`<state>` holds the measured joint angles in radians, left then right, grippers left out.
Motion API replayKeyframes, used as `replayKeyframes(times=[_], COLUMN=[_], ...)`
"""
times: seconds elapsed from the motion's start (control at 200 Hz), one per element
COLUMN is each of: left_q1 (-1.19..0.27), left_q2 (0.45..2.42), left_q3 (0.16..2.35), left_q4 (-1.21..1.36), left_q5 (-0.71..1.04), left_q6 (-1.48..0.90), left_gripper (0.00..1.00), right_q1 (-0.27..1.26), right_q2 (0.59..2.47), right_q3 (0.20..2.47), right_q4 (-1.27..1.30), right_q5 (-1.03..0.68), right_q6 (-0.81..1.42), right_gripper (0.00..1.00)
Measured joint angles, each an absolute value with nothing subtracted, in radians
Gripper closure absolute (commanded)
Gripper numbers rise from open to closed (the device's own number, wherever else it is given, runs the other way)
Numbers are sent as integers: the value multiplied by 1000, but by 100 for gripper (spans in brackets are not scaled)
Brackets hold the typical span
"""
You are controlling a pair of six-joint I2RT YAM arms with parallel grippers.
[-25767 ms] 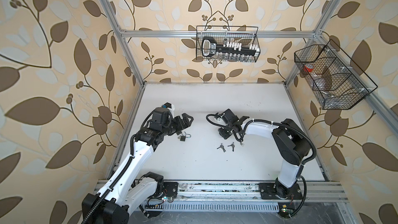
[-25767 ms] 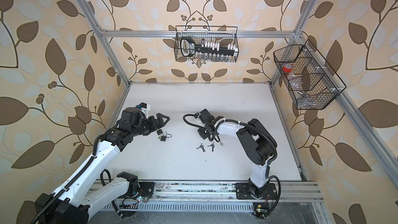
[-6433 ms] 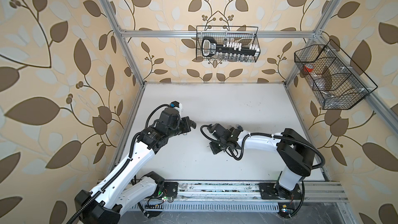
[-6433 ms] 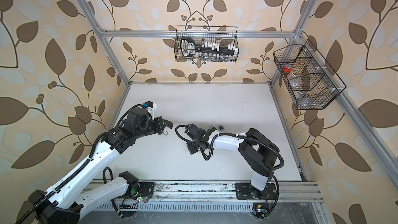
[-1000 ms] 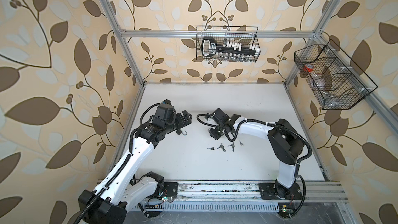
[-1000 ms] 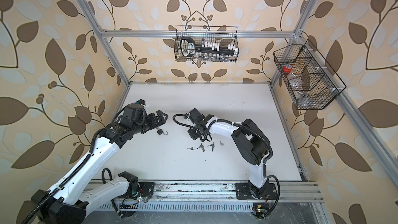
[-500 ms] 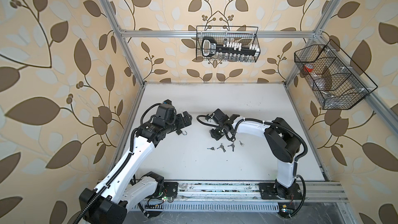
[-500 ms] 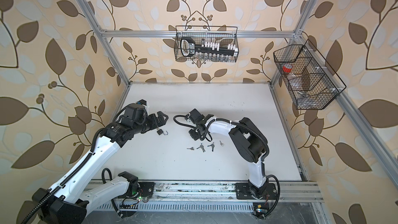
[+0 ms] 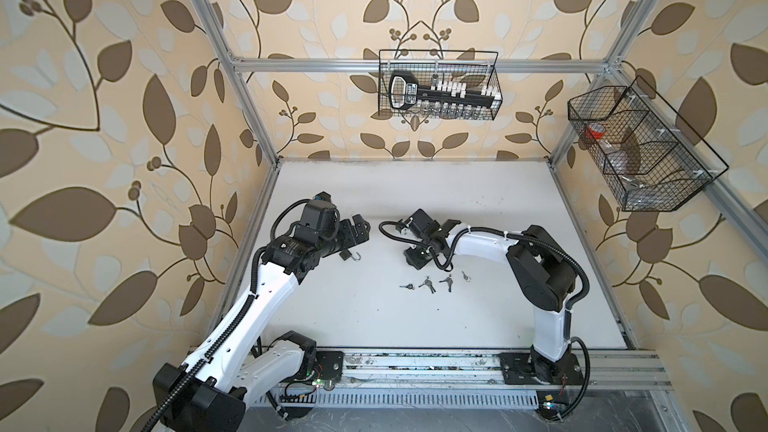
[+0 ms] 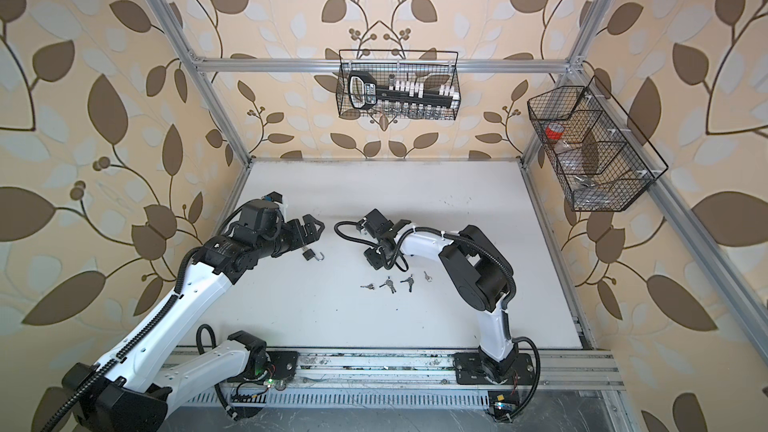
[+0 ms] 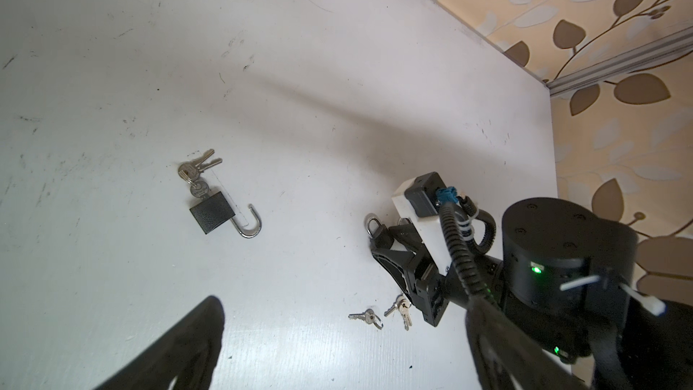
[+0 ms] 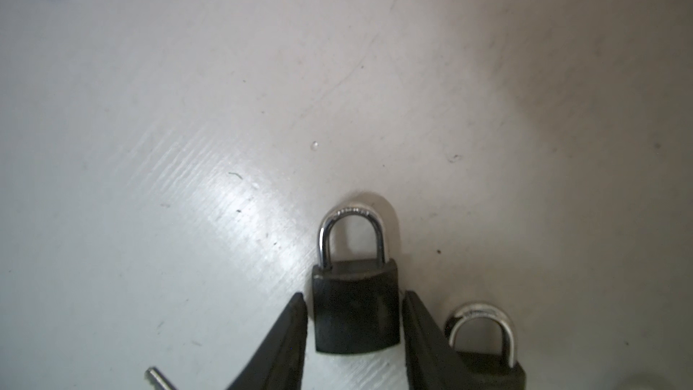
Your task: Lock with the key
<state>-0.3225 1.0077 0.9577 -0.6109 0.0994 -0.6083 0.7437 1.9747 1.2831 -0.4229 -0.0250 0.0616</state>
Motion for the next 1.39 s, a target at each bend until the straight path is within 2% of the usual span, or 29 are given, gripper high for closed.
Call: replayKeyframes(times=[0.345,0.565,0.75,1.065,1.315,1.395], left_q1=[-212,2,212,436,485,485], left_q2=[982,952,923,910,910,909], left_q3=[942,873,852,850,843,843], left_q4=[-603,-604,-648,-749,-777,-782], left_q5=[186,287,336,340,342,342], left_q6=[-613,-636,-644,-641,-638,-637], left_gripper=[1,1,1,1,1,1], right_q1=[754,867,962,993,993,994], right_q2=[1910,1858,2015,2299,2461,2511], right_q3=[1254,1272,1472,1843,2086,2168], right_q4=[-382,-274,-276,-394,-488,-514], right_q5=[25,73,74,72,91,103], right_q6=[96,199,258,261,230,217], right_gripper=[50,50,52,49,44,40])
